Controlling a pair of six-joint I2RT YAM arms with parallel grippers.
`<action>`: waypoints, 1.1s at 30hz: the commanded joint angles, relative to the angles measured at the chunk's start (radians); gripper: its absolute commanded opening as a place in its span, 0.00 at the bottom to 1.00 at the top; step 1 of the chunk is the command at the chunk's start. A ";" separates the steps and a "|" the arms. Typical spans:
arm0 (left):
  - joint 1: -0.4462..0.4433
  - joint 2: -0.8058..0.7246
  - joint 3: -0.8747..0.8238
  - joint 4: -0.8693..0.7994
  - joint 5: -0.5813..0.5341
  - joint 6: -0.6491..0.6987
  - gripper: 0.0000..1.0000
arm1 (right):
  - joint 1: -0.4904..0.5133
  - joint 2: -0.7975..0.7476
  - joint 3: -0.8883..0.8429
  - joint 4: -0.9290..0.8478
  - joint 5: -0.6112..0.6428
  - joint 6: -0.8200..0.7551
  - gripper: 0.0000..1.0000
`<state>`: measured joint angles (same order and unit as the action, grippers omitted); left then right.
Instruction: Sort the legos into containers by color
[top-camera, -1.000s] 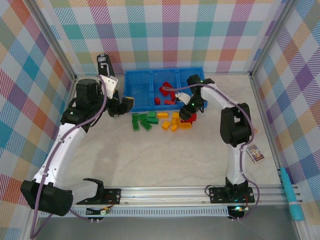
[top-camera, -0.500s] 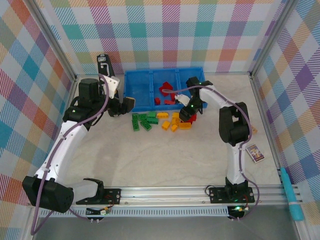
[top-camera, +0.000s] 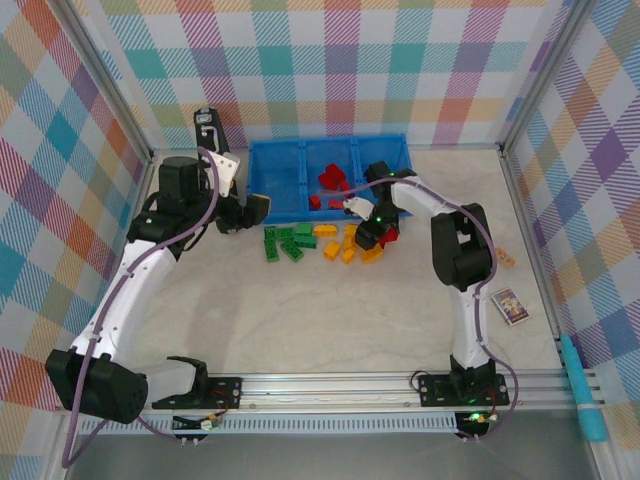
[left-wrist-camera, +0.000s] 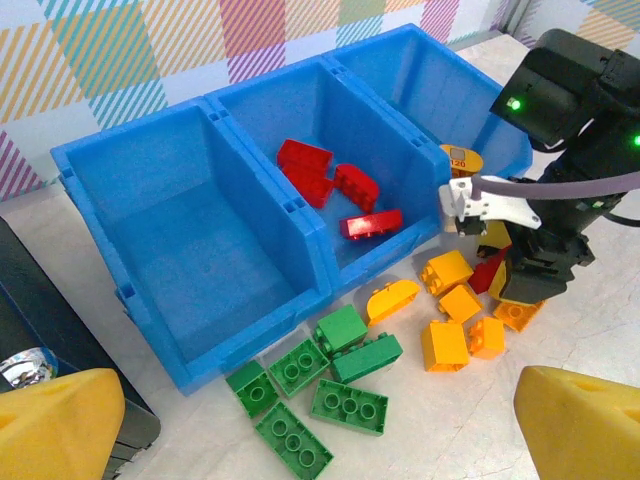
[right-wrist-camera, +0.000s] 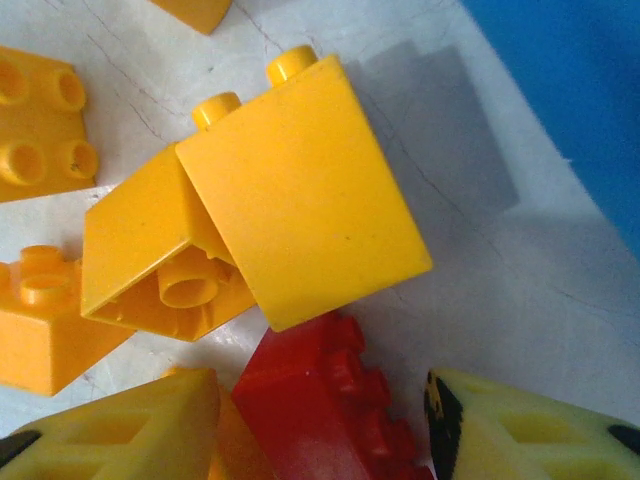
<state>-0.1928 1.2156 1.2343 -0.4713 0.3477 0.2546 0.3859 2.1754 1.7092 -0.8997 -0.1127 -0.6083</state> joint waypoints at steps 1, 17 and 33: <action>0.017 -0.002 0.000 0.007 0.004 -0.006 1.00 | 0.004 0.017 -0.011 -0.031 0.014 -0.029 0.56; 0.017 -0.015 -0.006 0.013 0.007 -0.006 1.00 | 0.002 -0.010 -0.034 -0.053 0.044 0.015 0.25; 0.018 -0.049 -0.006 0.016 0.019 -0.008 1.00 | 0.004 -0.197 0.005 -0.057 -0.057 0.197 0.07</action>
<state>-0.1928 1.1934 1.2327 -0.4690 0.3504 0.2543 0.3866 2.0045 1.6375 -0.9390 -0.1196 -0.4675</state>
